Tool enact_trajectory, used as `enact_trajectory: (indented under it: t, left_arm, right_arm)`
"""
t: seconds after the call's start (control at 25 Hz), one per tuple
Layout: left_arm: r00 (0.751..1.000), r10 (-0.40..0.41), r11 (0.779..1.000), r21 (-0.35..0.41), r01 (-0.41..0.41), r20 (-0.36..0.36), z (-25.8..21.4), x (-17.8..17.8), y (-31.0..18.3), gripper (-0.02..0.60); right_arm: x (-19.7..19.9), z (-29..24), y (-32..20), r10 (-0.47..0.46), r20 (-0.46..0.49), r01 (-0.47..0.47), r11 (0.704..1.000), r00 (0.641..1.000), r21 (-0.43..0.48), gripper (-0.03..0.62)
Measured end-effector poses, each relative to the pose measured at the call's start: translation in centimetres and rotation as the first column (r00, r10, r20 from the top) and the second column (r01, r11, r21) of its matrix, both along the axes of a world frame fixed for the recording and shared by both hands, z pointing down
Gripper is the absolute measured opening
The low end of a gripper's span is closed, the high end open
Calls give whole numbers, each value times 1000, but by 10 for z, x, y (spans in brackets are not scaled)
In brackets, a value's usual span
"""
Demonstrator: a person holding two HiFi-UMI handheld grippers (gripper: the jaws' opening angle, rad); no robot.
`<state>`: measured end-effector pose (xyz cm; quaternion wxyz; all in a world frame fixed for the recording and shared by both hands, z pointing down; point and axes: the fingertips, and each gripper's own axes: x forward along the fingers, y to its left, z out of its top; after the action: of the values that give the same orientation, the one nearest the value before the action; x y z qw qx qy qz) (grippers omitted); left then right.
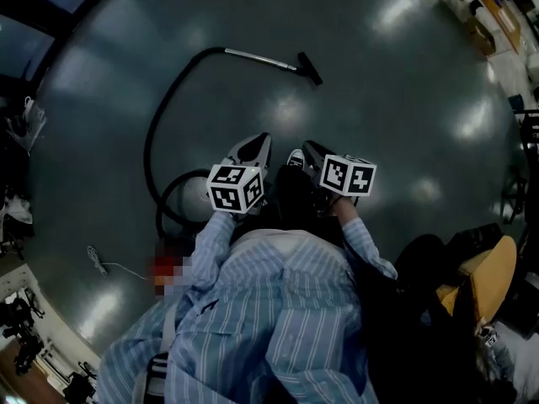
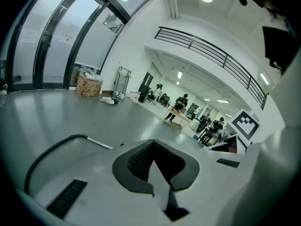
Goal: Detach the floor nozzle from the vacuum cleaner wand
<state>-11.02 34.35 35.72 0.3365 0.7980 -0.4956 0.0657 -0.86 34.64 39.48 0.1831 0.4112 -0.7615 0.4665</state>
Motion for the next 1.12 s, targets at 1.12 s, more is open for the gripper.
enact_trajectory:
  t: [1.12]
  left_arm:
    - [995,38,998,-57,-33,88,1,61,-234,7]
  right_arm:
    - [91,21,-221,102,66,-99,994,993,-43,38]
